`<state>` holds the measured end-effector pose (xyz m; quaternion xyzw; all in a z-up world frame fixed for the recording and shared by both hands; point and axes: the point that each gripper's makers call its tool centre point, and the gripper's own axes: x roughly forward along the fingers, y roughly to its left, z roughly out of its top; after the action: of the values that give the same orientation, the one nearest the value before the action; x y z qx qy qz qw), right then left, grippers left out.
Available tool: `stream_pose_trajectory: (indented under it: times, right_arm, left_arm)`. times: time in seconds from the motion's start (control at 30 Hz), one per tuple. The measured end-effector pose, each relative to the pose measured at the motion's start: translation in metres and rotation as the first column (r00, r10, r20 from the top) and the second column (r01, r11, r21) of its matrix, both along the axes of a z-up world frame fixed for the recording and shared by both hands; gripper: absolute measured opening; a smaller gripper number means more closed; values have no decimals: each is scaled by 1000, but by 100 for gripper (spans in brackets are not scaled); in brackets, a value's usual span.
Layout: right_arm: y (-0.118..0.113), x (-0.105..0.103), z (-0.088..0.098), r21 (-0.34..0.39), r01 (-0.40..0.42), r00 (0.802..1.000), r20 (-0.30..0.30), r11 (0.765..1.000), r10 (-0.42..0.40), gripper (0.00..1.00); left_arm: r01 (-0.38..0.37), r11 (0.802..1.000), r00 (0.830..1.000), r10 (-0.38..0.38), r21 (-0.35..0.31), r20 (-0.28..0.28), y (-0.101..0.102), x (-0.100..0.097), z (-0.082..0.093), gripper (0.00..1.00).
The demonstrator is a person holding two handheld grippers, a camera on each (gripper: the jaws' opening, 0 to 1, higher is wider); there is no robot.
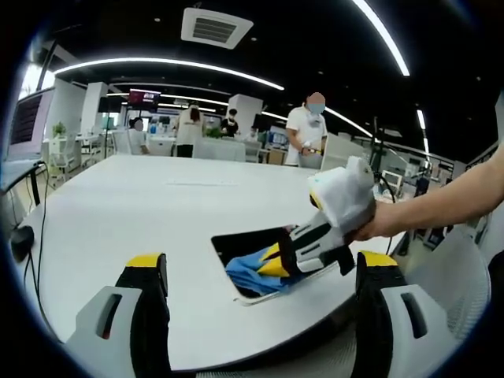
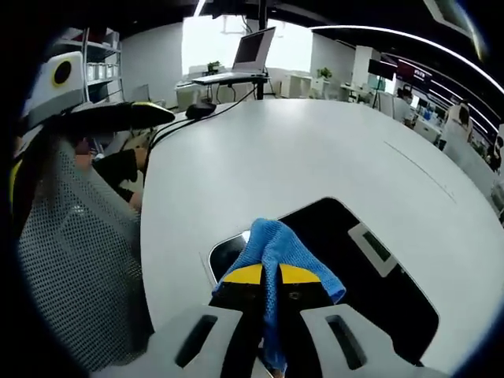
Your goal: Wipe the mirror surface with the cleaning cloth until all visible marks leave the cleaned area.
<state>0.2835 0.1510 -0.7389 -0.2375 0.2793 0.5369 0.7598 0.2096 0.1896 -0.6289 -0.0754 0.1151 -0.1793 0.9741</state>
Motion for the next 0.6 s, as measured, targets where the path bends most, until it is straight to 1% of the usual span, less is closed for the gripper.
stream_pose_trajectory:
  times: [0.13, 0.3, 0.37, 0.5, 0.57, 0.6]
  right_arm:
    - [7, -3, 1, 11, 1, 1000, 2, 1000, -1, 0]
    - [18, -7, 2, 47, -3, 1000, 17, 999, 2, 0]
    - [18, -6, 2, 52, -2, 1000, 18, 999, 2, 0]
    - [18, -6, 3, 67, 12, 1000, 1, 998, -12, 0]
    - [18, -7, 3, 67, -5, 999, 34, 998, 3, 0]
    - [17, -8, 3, 79, 4, 999, 35, 997, -7, 0]
  left_arm:
    - [1, 1000, 1000, -1, 0, -1, 0, 0, 0, 98]
    - [1, 1000, 1000, -1, 2, -4, 0, 0, -1, 98]
    - [2, 1000, 1000, -2, 3, -5, 0, -1, -1, 98]
    - [0, 1000, 1000, 0, 3, -6, 0, -1, -1, 98]
    - [-1, 1000, 1000, 1, 3, -6, 0, -1, -1, 98]
    - [-1, 1000, 1000, 1, 3, -7, 0, -1, -1, 98]
